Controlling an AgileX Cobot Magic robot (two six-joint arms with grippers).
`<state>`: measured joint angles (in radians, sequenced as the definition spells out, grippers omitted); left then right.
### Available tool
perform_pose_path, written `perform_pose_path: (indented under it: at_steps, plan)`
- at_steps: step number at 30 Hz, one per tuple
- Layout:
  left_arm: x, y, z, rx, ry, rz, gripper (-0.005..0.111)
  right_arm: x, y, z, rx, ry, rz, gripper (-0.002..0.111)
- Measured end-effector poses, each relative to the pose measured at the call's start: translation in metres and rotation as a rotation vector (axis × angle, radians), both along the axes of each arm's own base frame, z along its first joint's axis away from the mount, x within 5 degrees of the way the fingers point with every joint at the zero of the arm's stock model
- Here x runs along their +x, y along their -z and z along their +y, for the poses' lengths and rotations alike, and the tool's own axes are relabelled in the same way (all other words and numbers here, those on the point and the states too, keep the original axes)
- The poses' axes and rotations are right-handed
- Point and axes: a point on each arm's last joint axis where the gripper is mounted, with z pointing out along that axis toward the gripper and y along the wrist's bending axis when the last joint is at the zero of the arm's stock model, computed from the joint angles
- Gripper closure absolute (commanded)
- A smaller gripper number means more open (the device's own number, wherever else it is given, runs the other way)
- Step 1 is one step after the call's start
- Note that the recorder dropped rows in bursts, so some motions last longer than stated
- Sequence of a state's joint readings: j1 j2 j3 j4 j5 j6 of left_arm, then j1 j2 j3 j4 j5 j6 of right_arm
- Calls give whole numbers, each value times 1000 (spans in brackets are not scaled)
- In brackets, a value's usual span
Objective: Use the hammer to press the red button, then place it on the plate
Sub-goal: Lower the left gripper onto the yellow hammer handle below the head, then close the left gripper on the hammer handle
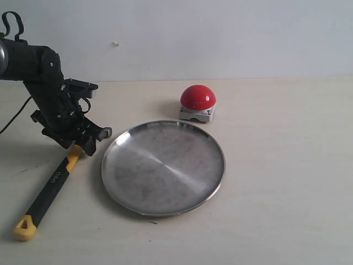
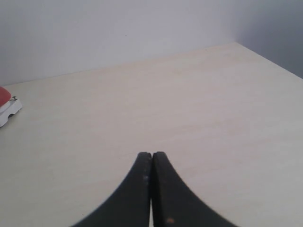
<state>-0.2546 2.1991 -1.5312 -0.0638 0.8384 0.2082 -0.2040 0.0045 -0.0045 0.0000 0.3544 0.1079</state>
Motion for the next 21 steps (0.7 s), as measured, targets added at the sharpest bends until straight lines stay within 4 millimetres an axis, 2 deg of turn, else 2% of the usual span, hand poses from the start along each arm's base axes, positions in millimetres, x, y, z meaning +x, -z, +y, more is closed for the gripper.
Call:
perform_pose_path:
  at_steps: [3, 9, 11, 17, 21]
  plan:
    - [1, 9, 0, 5, 1, 6, 43, 0, 0, 0, 0, 0, 0, 108]
    - [2, 10, 0, 5, 1, 4, 47, 0, 0, 0, 1, 0, 0, 108]
    - [2, 10, 0, 3, 0, 4, 58, 0, 0, 0, 1, 0, 0, 108]
    - [4, 10, 0, -4, -12, -6, 105, 0, 0, 0, 1, 0, 0, 108]
    - [4, 10, 0, -1, -4, -7, 107, 0, 0, 0, 1, 0, 0, 108]
